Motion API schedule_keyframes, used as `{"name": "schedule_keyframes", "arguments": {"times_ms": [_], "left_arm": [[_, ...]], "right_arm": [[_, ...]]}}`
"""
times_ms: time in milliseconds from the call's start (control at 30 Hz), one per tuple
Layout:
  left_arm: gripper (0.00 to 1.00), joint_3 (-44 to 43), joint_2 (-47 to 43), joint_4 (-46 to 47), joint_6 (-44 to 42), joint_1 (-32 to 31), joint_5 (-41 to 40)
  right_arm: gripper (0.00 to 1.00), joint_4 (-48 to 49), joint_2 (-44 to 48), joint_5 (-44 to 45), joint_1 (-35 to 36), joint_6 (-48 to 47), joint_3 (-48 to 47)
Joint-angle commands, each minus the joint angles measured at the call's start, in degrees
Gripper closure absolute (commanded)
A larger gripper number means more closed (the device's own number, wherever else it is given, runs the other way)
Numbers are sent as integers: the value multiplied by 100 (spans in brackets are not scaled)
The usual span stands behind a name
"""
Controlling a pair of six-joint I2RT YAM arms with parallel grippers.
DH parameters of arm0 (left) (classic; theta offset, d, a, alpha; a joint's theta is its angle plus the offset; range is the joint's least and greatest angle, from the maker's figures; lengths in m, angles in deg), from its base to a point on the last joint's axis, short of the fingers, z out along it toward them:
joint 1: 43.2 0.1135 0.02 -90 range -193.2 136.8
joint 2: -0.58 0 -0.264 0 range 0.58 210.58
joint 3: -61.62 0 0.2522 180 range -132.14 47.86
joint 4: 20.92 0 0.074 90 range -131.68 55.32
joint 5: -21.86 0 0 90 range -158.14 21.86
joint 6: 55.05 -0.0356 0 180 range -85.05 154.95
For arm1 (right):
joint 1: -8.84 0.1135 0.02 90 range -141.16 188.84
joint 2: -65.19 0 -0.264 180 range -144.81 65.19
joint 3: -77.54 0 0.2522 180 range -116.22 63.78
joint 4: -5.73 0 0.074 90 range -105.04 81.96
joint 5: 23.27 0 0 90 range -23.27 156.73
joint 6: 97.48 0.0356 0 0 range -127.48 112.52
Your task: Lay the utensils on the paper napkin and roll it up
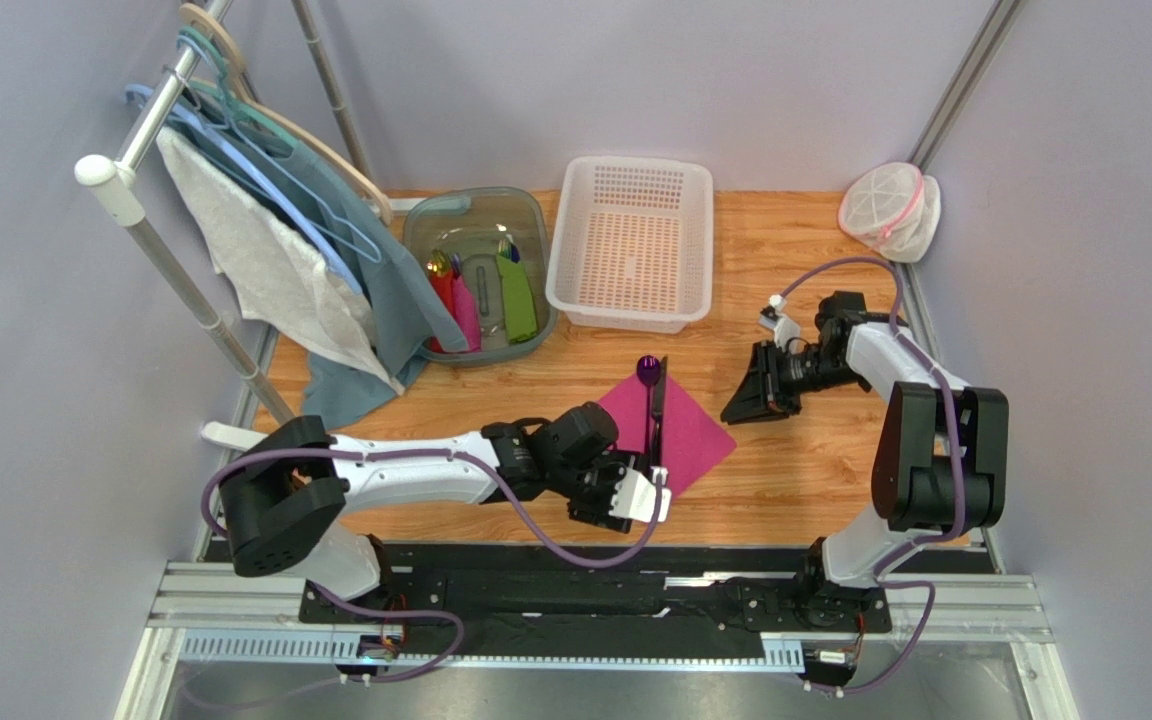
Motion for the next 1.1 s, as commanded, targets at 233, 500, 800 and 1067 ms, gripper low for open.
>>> {"name": "schedule_keyframes", "arguments": {"times_ms": [233,500,800,1067], "left_arm": [[48,-158,569,578,-601,-550,72],[56,-298,1034,781,-691,-523,116],[62,-474,1606,1097,-655,-523,46],[89,-448,1194,948,-480,-523,362]], "right_arm": [[77,669,62,-252,159,537,219],[77,670,-43,-147,159,555,246],[77,599,18,-103,159,528,219],[78,573,80,-103,159,519,219]]}}
